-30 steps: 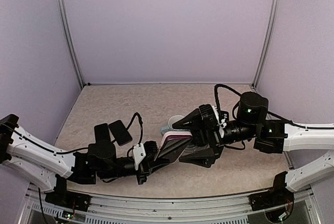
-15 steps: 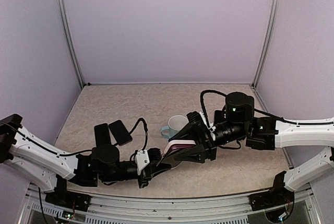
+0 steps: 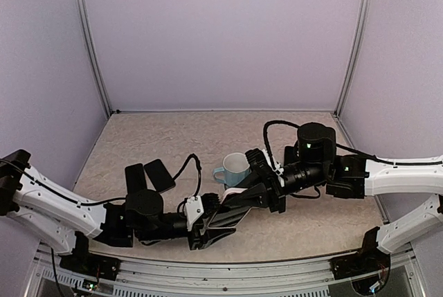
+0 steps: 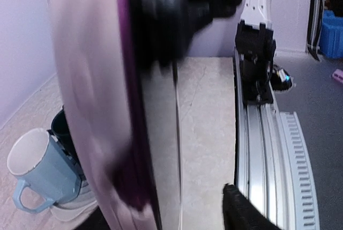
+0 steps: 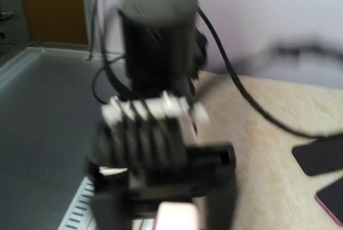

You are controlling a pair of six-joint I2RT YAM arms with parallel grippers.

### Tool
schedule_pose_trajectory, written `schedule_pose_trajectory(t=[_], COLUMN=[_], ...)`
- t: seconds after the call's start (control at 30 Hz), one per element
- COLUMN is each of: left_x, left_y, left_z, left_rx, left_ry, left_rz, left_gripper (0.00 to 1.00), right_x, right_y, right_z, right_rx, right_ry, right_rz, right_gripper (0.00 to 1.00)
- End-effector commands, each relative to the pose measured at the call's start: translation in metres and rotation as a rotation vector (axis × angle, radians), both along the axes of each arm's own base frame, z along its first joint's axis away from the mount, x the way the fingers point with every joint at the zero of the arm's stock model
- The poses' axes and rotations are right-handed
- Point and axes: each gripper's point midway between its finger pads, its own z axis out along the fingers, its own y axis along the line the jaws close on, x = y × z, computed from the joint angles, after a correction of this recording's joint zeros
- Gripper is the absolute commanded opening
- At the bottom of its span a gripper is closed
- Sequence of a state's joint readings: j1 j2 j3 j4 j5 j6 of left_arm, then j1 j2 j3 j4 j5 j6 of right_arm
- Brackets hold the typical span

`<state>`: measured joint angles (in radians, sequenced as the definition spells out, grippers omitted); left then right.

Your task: Put the phone into the phone case

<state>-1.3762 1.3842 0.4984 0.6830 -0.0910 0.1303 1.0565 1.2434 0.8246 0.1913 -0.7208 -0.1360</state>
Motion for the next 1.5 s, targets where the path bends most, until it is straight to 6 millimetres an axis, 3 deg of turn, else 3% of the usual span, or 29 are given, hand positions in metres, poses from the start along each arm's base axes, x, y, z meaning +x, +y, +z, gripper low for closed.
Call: schedule_pose_trajectory(t=[0.0,0.07,0.1,0.17,0.23,0.27,0.4,0.57,0.6,0.7,0.8,0.97,1.03,1.1,1.23,1.37,1.4,1.47], left_x=[0.007,0.012,0.013,0.011,0.007,0.007,0.013,0.011,0.01,0.005,0.001,-0.003,-0.004,-0.005,-0.007,-0.005,-0.004,-0.003], left_y=[-0.018,-0.019,-0.019,-0.018,-0.018,-0.018,-0.014,-0.001,0.001,0.006,0.009,0.01,0.009,0.006,0.002,0.002,0.001,0.001], left_z=[0.045,0.047,0.048,0.048,0.05,0.05,0.048,0.066,0.07,0.079,0.087,0.094,0.094,0.094,0.095,0.095,0.095,0.093], left_rx=[-0.123,-0.124,-0.122,-0.122,-0.129,-0.125,-0.13,-0.218,-0.233,-0.265,-0.292,-0.315,-0.314,-0.314,-0.311,-0.311,-0.308,-0.296], left_ry=[0.016,0.019,0.021,0.026,0.023,0.025,0.028,0.023,0.023,0.026,0.029,0.026,0.03,0.032,0.036,0.033,0.034,0.035], left_rz=[0.039,0.067,0.074,0.063,0.042,0.044,0.082,0.082,0.076,0.054,0.033,0.01,0.004,-0.006,-0.017,-0.008,-0.005,0.002], left_gripper=[0.69,0.66,0.6,0.37,0.06,0.0,0.0,0.0,0.0,0.0,0.0,0.0,0.0,0.0,0.0,0.0,0.0,0.0], right_x=[0.012,0.013,0.013,0.014,0.014,0.014,0.015,0.019,0.017,0.012,0.009,0.007,0.005,0.003,0.003,0.004,0.006,0.007], right_y=[0.0,-0.001,-0.002,-0.003,-0.004,-0.004,-0.005,-0.016,-0.02,-0.032,-0.041,-0.038,-0.036,-0.033,-0.027,-0.024,-0.023,-0.024], right_z=[0.023,0.025,0.026,0.026,0.028,0.029,0.032,0.022,0.02,0.016,0.013,0.004,0.006,0.01,0.015,0.018,0.017,0.015], right_rx=[0.056,0.058,0.059,0.058,0.066,0.068,0.075,0.071,0.076,0.1,0.13,0.117,0.136,0.152,0.166,0.164,0.154,0.141], right_ry=[-0.019,-0.02,-0.024,-0.029,-0.03,-0.028,-0.011,0.015,0.02,0.03,0.044,0.098,0.11,0.115,0.126,0.124,0.122,0.115], right_rz=[-0.067,-0.076,-0.081,-0.091,-0.092,-0.092,-0.109,-0.159,-0.153,-0.143,-0.131,-0.112,-0.092,-0.069,-0.043,-0.033,-0.04,-0.058], right_gripper=[0.0,0.0,0.0,0.0,0.0,0.0,0.02,0.88,0.98,0.99,0.94,0.91,0.82,0.66,0.62,0.2,0.0,0.0])
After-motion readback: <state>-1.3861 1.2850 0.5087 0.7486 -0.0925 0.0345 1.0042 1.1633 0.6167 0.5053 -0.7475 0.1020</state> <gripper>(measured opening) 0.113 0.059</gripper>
